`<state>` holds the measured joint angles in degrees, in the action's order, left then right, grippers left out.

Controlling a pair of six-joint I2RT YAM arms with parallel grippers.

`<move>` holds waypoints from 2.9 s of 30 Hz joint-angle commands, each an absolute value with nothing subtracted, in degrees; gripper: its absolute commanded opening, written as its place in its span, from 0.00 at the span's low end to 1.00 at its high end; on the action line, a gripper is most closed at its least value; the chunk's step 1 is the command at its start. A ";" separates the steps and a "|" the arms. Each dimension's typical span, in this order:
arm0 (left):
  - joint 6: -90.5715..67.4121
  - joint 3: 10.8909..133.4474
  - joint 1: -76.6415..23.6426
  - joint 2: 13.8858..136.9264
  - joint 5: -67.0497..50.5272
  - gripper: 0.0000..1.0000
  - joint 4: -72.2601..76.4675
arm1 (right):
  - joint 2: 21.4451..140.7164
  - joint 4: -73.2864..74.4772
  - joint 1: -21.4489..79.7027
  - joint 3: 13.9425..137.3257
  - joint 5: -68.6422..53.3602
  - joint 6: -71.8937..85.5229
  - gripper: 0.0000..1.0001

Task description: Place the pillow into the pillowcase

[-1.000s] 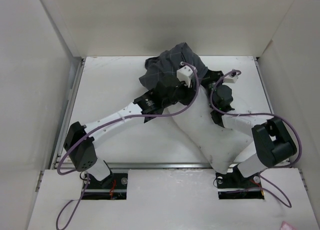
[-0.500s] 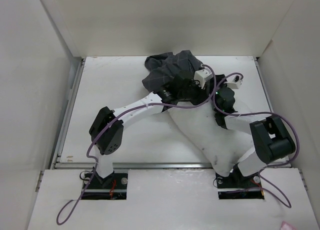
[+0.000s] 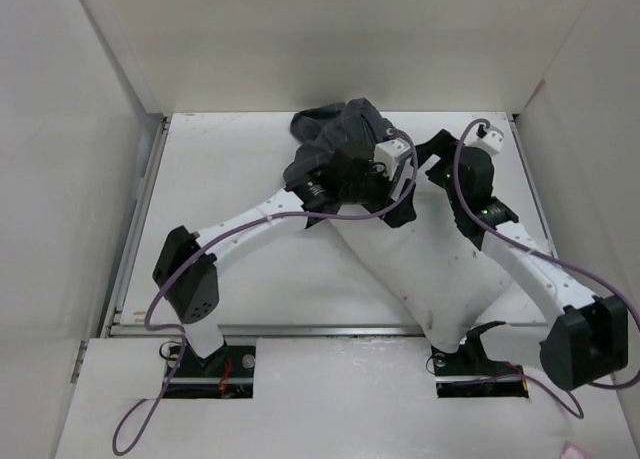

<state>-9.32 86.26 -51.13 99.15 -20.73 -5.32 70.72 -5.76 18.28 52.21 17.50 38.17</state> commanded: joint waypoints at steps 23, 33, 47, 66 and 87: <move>-29.18 49.76 -26.19 67.40 2.65 1.00 -4.32 | 69.86 21.88 44.56 66.79 15.81 -6.25 0.99; -28.65 46.32 -28.74 79.09 -2.64 1.00 9.40 | 90.07 21.09 47.11 68.37 33.43 -3.88 0.99; -24.96 60.90 -30.15 96.85 3.41 0.81 11.69 | 93.61 15.12 47.11 69.61 34.54 -0.26 0.00; -16.61 73.63 -44.02 80.52 -0.01 0.00 -3.24 | 85.52 -13.34 46.58 75.84 36.55 6.41 0.00; -18.01 85.09 -50.62 80.51 -24.81 0.00 -12.13 | 85.36 -46.41 47.11 59.52 36.93 22.66 0.00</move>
<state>-16.10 81.17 -47.22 81.25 -17.23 -18.00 88.16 -33.82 45.76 61.73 43.22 16.14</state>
